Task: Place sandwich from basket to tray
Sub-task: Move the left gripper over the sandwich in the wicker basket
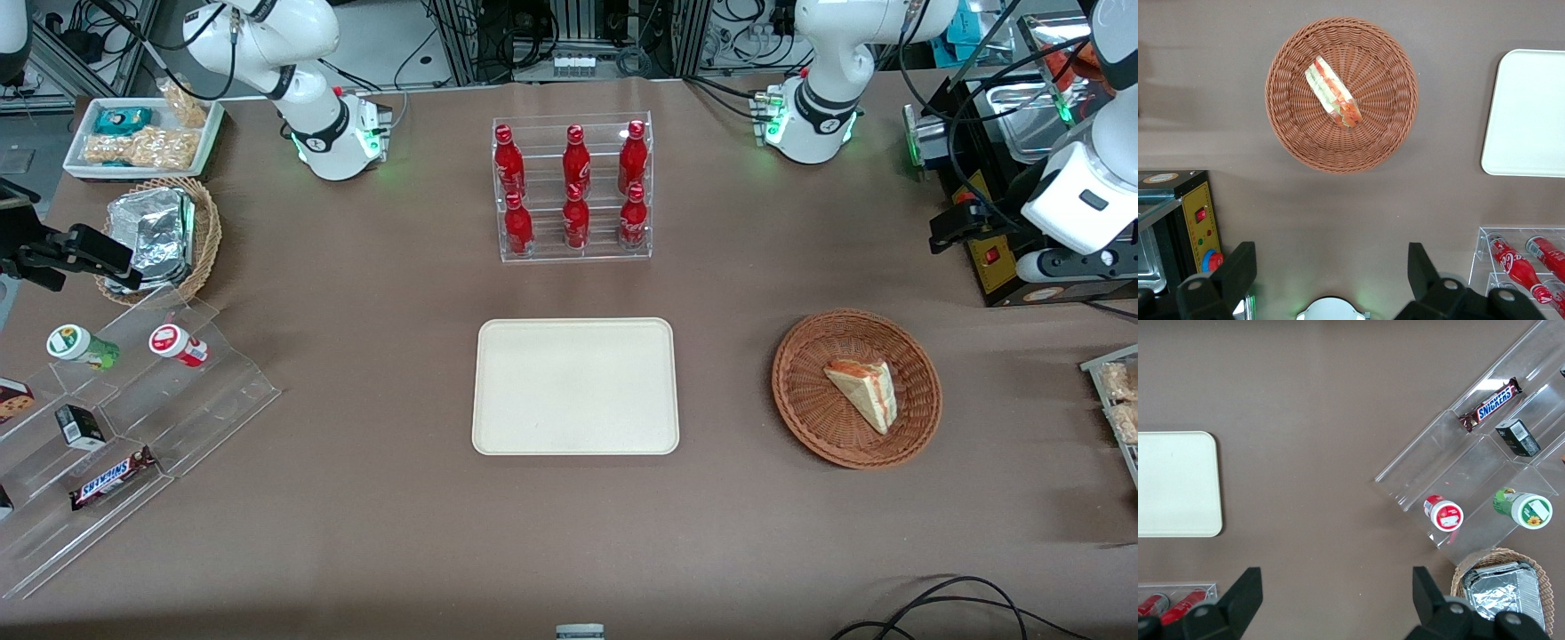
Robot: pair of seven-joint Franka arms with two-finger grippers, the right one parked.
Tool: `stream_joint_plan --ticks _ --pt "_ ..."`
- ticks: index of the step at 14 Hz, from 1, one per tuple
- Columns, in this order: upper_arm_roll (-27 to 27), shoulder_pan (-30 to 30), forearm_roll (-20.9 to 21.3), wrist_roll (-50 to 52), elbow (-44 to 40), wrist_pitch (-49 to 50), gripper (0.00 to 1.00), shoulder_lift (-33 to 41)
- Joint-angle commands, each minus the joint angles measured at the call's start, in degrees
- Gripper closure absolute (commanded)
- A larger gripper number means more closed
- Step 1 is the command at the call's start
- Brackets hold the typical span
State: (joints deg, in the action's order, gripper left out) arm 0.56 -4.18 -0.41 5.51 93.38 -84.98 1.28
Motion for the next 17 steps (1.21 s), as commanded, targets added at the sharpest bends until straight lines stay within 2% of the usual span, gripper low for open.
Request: stream_joint_plan --ticks 1,6,8,12,13,17 --pt "0.14 -0.22 0.50 0.20 -1.18 0.78 0.00 -0.23" --pt "0.14 -0.04 0.93 0.12 -1.18 0.87 0.00 -0.40" --pt "0.06 -0.13 2.86 0.12 -0.83 0.87 0.00 -0.67" --pt "-0.03 -0.22 3.92 0.37 -0.48 0.17 0.00 -6.63" --pt "-0.03 -0.22 4.79 0.55 0.48 -1.40 0.00 -8.21" --pt "0.05 -0.13 5.59 0.82 13.38 -21.15 0.00 -10.77"
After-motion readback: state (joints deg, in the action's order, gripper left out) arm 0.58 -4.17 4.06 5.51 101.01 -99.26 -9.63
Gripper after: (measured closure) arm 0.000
